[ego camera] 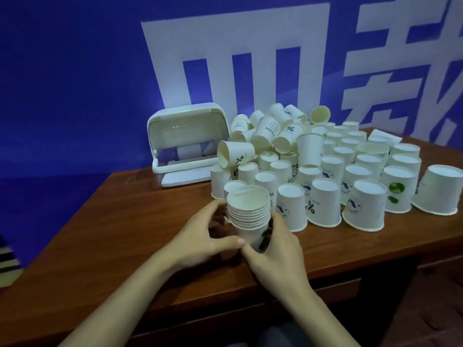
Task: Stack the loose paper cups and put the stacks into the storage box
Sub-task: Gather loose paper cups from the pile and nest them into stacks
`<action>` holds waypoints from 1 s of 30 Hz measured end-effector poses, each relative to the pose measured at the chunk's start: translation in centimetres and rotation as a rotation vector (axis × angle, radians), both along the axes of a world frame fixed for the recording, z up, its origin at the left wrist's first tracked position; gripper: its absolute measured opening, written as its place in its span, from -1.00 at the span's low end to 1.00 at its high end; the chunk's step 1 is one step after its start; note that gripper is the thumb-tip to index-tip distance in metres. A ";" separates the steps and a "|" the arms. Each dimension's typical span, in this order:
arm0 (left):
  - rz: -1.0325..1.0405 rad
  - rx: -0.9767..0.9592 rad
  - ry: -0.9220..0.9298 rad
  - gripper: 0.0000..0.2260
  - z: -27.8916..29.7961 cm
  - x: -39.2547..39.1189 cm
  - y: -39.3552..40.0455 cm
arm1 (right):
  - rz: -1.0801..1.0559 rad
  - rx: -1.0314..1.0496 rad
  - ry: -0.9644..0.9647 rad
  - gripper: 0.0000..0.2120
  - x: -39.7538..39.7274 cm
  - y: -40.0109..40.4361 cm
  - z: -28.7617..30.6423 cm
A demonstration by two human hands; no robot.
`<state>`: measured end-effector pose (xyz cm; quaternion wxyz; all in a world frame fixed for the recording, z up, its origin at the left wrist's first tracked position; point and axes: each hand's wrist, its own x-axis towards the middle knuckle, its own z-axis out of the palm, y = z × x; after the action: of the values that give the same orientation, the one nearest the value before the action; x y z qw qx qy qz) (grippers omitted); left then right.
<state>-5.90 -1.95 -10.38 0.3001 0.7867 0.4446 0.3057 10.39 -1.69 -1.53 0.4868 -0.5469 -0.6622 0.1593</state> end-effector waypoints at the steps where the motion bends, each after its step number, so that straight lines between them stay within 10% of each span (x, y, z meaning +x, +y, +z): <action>1: 0.068 0.000 -0.090 -0.28 -0.4 0.1 0.4 | -0.006 -0.093 0.028 -0.47 -0.4 -5.8 -7.4; 4: 0.312 0.005 -0.254 -0.44 -1.1 0.8 2.6 | -0.168 -0.178 0.017 -0.44 2.3 -7.0 -12.2; 9: 0.437 0.048 0.215 -0.35 -3.1 2.5 5.5 | -0.219 -0.131 0.061 -0.46 1.6 -6.5 -12.3; 20: 0.342 -0.007 -0.621 -0.56 -0.6 1.4 4.1 | -0.303 -0.134 -0.043 -0.43 0.6 -5.9 -12.7; 30: 0.224 0.028 -0.461 -0.48 3.7 -1.6 3.5 | -0.278 -0.046 -0.065 -0.40 0.5 -5.8 -13.4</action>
<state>-7.52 1.50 -6.70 0.3466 0.6463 0.4445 0.5143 10.87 -7.49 -14.94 0.4697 -0.6492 -0.5918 0.0877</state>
